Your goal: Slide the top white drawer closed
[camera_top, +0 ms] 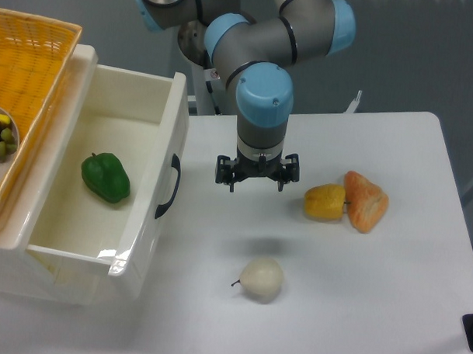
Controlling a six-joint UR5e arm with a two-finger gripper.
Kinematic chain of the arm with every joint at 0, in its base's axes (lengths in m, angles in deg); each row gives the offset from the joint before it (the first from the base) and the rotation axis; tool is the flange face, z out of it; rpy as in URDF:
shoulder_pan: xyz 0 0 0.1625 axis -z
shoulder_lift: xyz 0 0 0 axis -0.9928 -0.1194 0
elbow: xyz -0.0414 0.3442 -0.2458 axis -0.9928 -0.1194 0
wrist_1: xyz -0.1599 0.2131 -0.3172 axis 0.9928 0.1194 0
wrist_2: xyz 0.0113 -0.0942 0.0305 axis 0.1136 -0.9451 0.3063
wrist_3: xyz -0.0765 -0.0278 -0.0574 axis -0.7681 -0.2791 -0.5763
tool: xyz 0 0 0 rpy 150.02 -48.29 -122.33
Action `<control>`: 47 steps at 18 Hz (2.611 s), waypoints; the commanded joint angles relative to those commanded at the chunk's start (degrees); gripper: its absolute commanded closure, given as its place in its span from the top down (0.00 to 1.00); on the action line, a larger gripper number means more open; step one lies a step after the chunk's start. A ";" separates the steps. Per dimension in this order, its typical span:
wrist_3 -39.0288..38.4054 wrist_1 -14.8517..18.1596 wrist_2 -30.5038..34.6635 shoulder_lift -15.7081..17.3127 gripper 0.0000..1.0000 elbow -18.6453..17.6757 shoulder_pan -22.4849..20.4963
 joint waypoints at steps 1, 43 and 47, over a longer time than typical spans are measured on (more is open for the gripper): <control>0.00 0.00 -0.09 -0.44 1.00 0.00 0.35; 0.00 -0.35 -1.76 -2.73 1.00 0.44 8.43; -0.09 -0.27 -1.76 -2.38 1.00 0.44 9.58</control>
